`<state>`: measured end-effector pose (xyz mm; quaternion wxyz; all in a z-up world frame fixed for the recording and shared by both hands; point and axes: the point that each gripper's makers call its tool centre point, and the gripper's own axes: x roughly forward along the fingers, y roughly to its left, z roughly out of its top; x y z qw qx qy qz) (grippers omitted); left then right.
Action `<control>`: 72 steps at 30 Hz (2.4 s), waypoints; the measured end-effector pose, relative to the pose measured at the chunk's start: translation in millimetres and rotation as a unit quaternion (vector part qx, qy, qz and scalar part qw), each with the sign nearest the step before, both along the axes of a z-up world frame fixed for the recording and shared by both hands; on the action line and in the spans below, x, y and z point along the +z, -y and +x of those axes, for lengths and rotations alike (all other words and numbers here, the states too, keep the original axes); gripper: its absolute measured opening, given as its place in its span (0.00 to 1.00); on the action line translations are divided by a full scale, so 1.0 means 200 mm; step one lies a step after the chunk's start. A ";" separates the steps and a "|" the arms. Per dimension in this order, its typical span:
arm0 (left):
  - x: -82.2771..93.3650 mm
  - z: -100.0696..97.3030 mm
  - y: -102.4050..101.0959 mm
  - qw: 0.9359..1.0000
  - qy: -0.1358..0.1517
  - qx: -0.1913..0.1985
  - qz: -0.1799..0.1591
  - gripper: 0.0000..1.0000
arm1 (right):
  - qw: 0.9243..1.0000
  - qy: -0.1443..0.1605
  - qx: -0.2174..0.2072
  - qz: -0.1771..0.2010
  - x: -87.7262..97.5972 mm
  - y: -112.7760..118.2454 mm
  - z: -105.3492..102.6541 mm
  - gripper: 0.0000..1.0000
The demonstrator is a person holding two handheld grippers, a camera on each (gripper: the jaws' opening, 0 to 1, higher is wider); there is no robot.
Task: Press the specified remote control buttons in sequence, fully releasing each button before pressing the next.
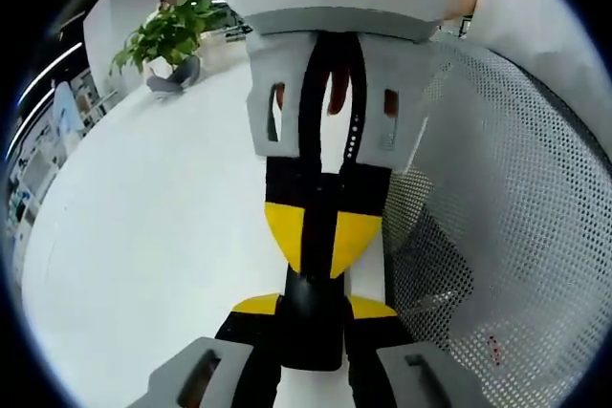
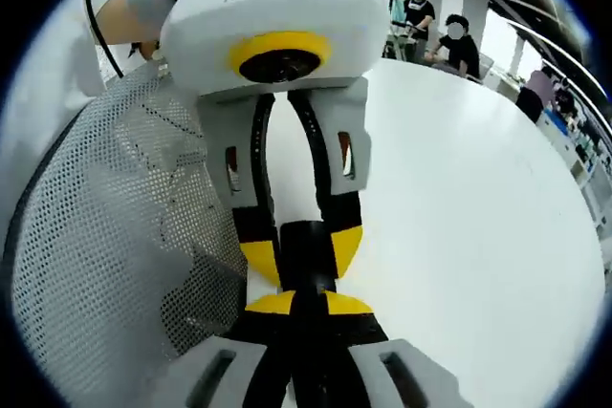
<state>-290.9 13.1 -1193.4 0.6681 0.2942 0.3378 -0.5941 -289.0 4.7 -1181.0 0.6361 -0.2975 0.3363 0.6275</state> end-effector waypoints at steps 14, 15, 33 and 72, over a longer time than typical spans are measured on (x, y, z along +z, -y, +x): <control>0.00 0.00 0.00 1.000 0.000 0.003 0.000 0.24 | 1.000 -0.007 -0.011 -0.021 -0.09 0.19 0.00 0.23; 0.00 0.00 0.00 1.000 0.001 0.005 -0.002 0.24 | 1.000 -0.008 -0.014 -0.023 -0.09 0.19 0.00 0.23; 0.03 0.02 0.00 0.999 0.006 0.047 -0.015 0.25 | 1.000 0.009 0.000 -0.030 -0.10 0.21 0.00 0.20; 1.00 0.35 -0.46 0.792 0.224 0.394 -0.409 1.00 | 0.999 -0.021 -0.042 -0.009 -0.09 0.17 0.05 0.28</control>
